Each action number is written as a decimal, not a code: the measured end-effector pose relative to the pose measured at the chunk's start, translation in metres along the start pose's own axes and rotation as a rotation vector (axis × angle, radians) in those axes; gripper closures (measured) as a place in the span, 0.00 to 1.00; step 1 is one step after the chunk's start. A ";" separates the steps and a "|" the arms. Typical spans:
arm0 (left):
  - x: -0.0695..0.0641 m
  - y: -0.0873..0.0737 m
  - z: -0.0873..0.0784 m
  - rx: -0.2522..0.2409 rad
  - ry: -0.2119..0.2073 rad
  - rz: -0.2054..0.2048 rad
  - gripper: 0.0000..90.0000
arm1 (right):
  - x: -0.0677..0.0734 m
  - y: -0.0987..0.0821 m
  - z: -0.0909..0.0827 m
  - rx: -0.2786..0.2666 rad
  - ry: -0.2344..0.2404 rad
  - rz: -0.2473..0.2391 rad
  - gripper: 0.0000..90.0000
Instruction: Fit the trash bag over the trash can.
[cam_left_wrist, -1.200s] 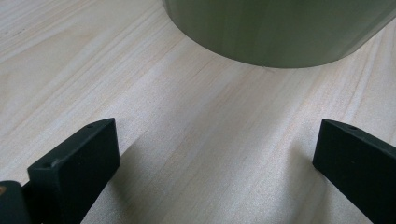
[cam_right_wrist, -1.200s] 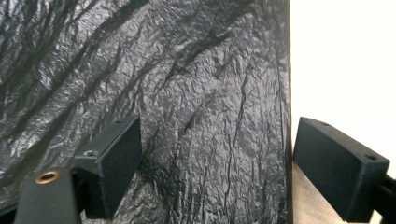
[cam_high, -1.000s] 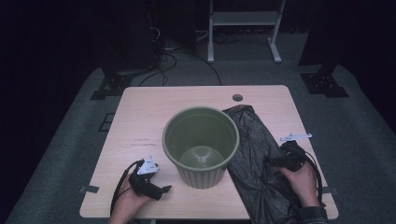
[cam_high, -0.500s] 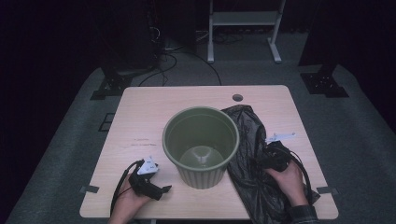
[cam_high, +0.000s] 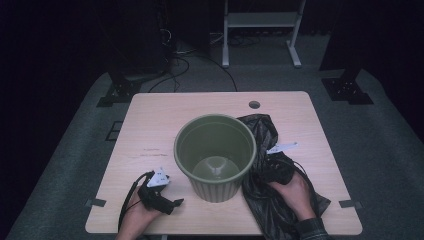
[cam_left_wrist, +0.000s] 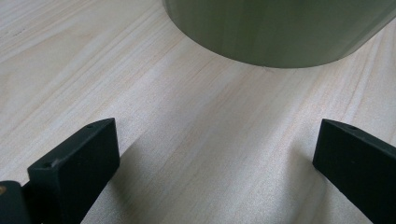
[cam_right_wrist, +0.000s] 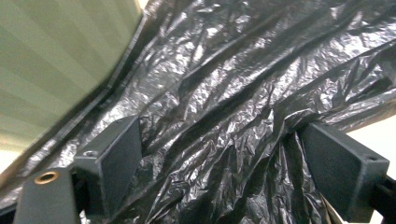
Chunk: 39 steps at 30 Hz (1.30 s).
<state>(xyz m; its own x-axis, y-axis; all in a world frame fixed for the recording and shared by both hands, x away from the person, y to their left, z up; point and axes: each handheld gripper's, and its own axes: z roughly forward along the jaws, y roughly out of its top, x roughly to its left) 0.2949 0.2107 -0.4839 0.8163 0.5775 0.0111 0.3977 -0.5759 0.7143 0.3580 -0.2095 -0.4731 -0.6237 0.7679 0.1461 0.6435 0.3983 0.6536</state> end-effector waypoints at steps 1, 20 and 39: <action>0.000 0.000 0.000 0.000 0.000 0.000 0.00 | 0.002 0.001 0.001 0.001 0.007 0.003 0.16; 0.000 0.000 0.000 0.000 0.000 0.000 0.00 | 0.025 0.010 0.015 -0.002 0.005 -0.050 0.20; 0.000 0.000 0.000 0.000 0.000 0.000 0.00 | 0.019 -0.001 -0.002 -0.044 0.035 -0.098 0.97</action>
<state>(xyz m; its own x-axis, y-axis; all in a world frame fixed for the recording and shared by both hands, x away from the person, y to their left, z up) 0.2948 0.2107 -0.4839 0.8162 0.5777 0.0107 0.3981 -0.5757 0.7142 0.3444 -0.1968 -0.4695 -0.6984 0.7080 0.1050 0.5591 0.4481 0.6976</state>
